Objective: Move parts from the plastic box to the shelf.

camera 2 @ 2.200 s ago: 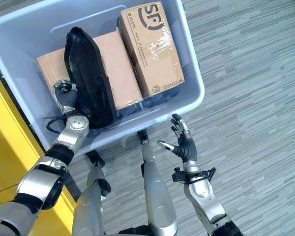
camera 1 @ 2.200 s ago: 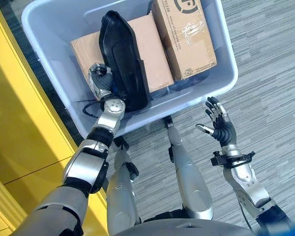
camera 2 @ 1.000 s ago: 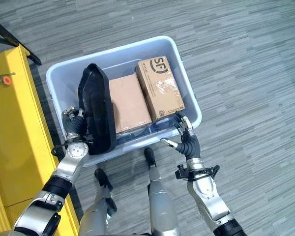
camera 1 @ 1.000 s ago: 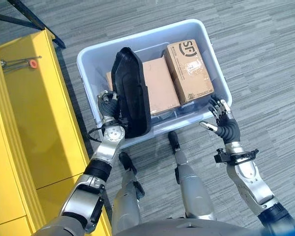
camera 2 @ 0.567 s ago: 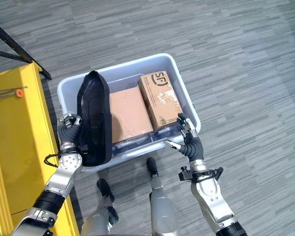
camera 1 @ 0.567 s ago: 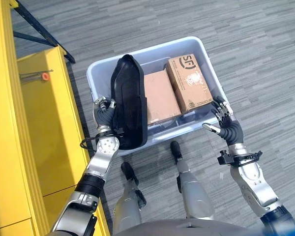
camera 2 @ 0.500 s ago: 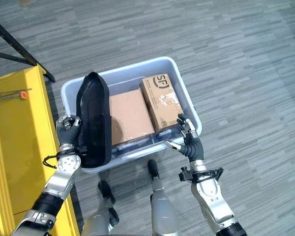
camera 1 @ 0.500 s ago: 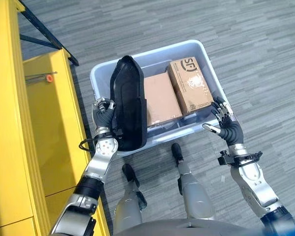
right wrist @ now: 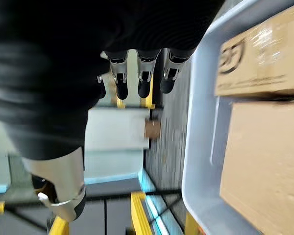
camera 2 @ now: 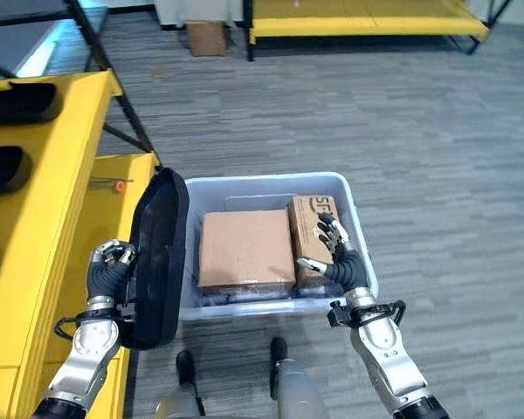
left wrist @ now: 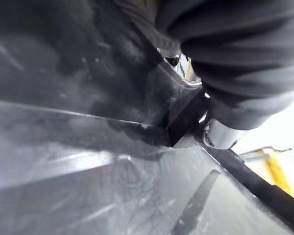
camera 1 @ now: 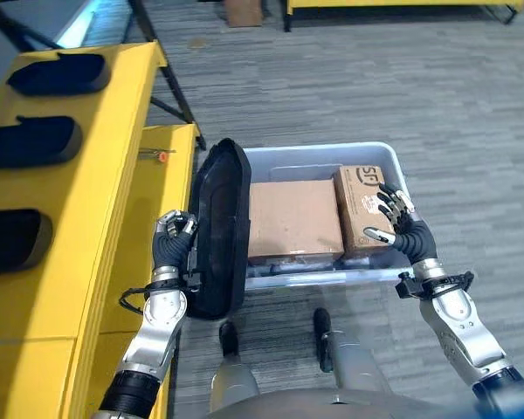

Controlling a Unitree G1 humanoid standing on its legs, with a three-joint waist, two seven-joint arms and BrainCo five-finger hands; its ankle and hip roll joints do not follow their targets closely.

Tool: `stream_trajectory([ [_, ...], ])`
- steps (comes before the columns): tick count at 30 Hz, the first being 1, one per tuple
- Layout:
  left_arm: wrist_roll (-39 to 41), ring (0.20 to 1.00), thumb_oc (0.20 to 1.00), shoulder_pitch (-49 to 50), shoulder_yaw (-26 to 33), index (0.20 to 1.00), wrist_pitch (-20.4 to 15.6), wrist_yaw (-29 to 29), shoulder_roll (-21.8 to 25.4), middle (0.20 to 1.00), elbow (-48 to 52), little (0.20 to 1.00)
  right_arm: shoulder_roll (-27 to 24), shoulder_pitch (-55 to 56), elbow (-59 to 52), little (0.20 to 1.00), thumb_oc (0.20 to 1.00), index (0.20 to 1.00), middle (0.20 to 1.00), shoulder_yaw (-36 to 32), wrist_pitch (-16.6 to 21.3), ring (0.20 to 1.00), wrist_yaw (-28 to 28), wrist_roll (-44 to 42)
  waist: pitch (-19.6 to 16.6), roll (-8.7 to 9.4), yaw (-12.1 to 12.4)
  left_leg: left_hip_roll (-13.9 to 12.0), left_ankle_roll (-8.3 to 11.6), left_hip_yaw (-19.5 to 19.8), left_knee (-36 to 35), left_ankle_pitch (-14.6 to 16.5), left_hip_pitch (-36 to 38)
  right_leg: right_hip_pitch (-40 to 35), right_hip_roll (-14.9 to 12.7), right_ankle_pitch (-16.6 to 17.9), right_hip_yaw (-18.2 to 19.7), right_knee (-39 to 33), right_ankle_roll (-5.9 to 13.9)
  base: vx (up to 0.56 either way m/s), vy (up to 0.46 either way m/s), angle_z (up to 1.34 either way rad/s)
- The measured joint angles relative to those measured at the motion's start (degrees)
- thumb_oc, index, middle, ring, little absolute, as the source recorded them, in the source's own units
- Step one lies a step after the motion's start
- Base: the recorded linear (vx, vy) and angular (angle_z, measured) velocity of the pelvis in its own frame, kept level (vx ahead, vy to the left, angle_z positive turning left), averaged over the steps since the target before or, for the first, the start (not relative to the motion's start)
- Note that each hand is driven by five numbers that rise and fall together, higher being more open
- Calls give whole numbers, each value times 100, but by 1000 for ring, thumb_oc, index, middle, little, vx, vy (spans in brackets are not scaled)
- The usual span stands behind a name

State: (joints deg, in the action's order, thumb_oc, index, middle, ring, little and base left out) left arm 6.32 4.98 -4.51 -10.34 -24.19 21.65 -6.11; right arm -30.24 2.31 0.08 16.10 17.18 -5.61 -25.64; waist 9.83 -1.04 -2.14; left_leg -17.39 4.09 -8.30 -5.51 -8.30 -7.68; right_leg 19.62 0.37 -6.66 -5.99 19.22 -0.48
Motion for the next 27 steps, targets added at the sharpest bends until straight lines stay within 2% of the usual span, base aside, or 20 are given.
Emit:
stream_trajectory([
  [1, 49, 200, 200, 27, -55, 200, -17, 114, -137, 200, -80, 200, -64, -41, -48, 1000, 1000, 1000, 1000, -65, 6, 1000, -11, -3, -4, -133, 126, -70, 3, 164, 330, -350, -355, 5, 200, -130, -193, 331, -37, -139, -239, 131],
  [2, 69, 200, 200, -36, -273, 200, -44, 197, -266, 200, -99, 200, -207, 77, -24, 1000, 1000, 1000, 1000, -172, -2, 1000, -13, 4, -11, -134, 87, 14, 532, 605, 504, -930, -668, -157, 106, -297, -416, 135, -403, -66, -98, 181],
  [3, 156, 200, 200, 115, -406, 200, -15, 274, -291, 200, -113, 200, -176, 67, 138, 1000, 1000, 1000, 1000, -246, -4, 1000, -7, 5, -57, -52, 364, 87, 465, 674, 405, -895, -712, -236, 23, -295, -588, -32, -581, -121, -142, 177],
  [4, 159, 200, 200, 121, -399, 200, -14, 323, -118, 200, -216, 200, -211, 68, 170, 1000, 1000, 1000, 1000, -283, 0, 1000, -11, 8, -47, -13, 509, 267, 288, 461, 570, -402, -642, -283, -33, -177, -747, -250, -726, -133, -124, 128],
  [5, 167, 200, 200, 97, -381, 200, -6, 343, -32, 200, -388, 200, -236, 155, 194, 1000, 1000, 1000, 1000, -305, -4, 1000, -19, 12, -6, 77, 506, 574, 201, 290, 718, 44, -310, -585, -153, 157, -1051, -730, -824, -128, -121, 122],
  [6, 182, 200, 200, 92, -371, 200, -14, 402, 49, 200, -393, 200, -226, 373, 164, 1000, 1000, 1000, 1000, -296, -13, 1000, -19, 11, -33, 268, 423, 837, 217, 173, 1022, 419, 81, -952, -232, 460, -1282, -1398, -815, 42, 21, 158],
  [7, 184, 200, 200, 68, -310, 200, -18, 456, 61, 200, -344, 200, -199, 437, 112, 1000, 1000, 1000, 1000, -325, -19, 1000, -3, 9, 12, 423, 318, 759, 378, 153, 1743, 764, 419, -1079, -313, 633, -1670, -1697, -822, 79, 42, 158],
  [8, 185, 200, 200, 62, -294, 200, 0, 559, 20, 200, -353, 200, -119, 514, 99, 1000, 1000, 1000, 1000, -441, -46, 1000, 27, 9, 16, 399, 138, 705, 498, 134, 1884, 897, 609, -1250, -324, 652, -1927, -1825, -756, 131, 116, 169],
  [9, 184, 200, 200, 80, -283, 200, 2, 640, -73, 200, -345, 200, -4, 645, 94, 1000, 1000, 1000, 1000, -577, -60, 1000, 24, 3, -6, 328, -81, 614, 549, 105, 1622, 992, 977, -1425, -316, 614, -2139, -1903, -671, 77, 75, 149],
  [10, 189, 200, 200, 178, -286, 200, -7, 661, -156, 200, -293, 200, 11, 720, 81, 1000, 1000, 1000, 1000, -649, -62, 1000, 26, 4, -114, 198, -144, 611, 503, 140, 1146, 1007, 1251, -1397, -281, 599, -2162, -1892, -576, 117, 122, 109],
  [11, 207, 200, 200, 192, -277, 200, -10, 672, -164, 200, -201, 200, -6, 639, 84, 1000, 1000, 1000, 1000, -686, -70, 1000, 29, 3, -109, 124, -82, 665, 430, 138, 821, 1051, 1373, -1317, -256, 659, -2150, -1898, -570, 104, 141, 49],
  [12, 220, 200, 200, 168, -226, 200, -1, 698, -163, 200, -189, 200, 6, 533, 97, 1000, 1000, 1000, 1000, -701, -148, 1000, 50, 3, -13, 83, 15, 839, 224, 85, 416, 1163, 1303, -1304, -272, 719, -2145, -1949, -559, 104, 228, 7],
  [13, 219, 200, 200, 285, -205, 200, 2, 776, -128, 200, -188, 200, 46, 552, 95, 1000, 1000, 1000, 1000, -701, -168, 1000, 76, 4, -8, 95, 126, 848, 161, 79, 366, 1167, 1087, -1343, -330, 722, -2133, -1866, -488, 71, 229, -5],
  [14, 220, 200, 200, 371, -206, 200, 3, 800, -115, 200, -186, 200, 61, 585, 93, 1000, 1000, 1000, 1000, -709, -170, 1000, 82, 5, -8, 67, 194, 866, 139, 61, 354, 1155, 962, -1369, -389, 718, -2185, -1760, -346, 65, 297, -8],
  [15, 217, 200, 200, 576, -203, 200, 14, 814, -69, 200, -184, 200, 167, 761, 92, 1000, 1000, 1000, 1000, -707, -185, 1000, 77, 5, -66, 93, 241, 985, 17, 140, 435, 1072, 848, -1399, -589, 725, -2155, -1652, -31, 27, 243, 21],
  [17, 209, 200, 200, 628, -87, 200, 18, 844, -33, 200, -158, 200, 277, 910, 90, 1000, 1000, 1000, 1000, -683, -256, 1000, 83, 7, -155, 269, 245, 1418, -259, 263, 246, 896, 774, -1353, -1017, 852, -2154, -1623, 322, 31, 361, 60],
  [19, 197, 200, 200, 652, 36, 200, 20, 846, 15, 200, -13, 200, 360, 888, 92, 1000, 1000, 1000, 1000, -619, -282, 1000, 102, 9, -227, 374, 305, 1601, -450, 313, 252, 842, 703, -1293, -1193, 995, -2142, -1607, 355, 11, 336, 41],
  [21, 174, 200, 200, 690, 219, 200, 21, 832, 172, 200, 158, 200, 512, 797, 97, 1000, 1000, 1000, 1000, -585, -322, 1000, 138, 15, -292, 475, 362, 1787, -477, 426, 266, 784, 676, -1322, -1351, 1129, -2119, -1632, 425, -4, 335, 32],
  [27, 82, 200, 200, 542, 243, 200, 43, 822, 180, 200, 164, 200, 560, 630, 183, 1000, 1000, 1000, 1000, -402, -433, 1000, 120, 74, -296, 482, 459, 2059, -527, 573, 361, 811, 694, -1476, -1623, 1221, -2150, -1654, 521, 6, 276, 19],
])
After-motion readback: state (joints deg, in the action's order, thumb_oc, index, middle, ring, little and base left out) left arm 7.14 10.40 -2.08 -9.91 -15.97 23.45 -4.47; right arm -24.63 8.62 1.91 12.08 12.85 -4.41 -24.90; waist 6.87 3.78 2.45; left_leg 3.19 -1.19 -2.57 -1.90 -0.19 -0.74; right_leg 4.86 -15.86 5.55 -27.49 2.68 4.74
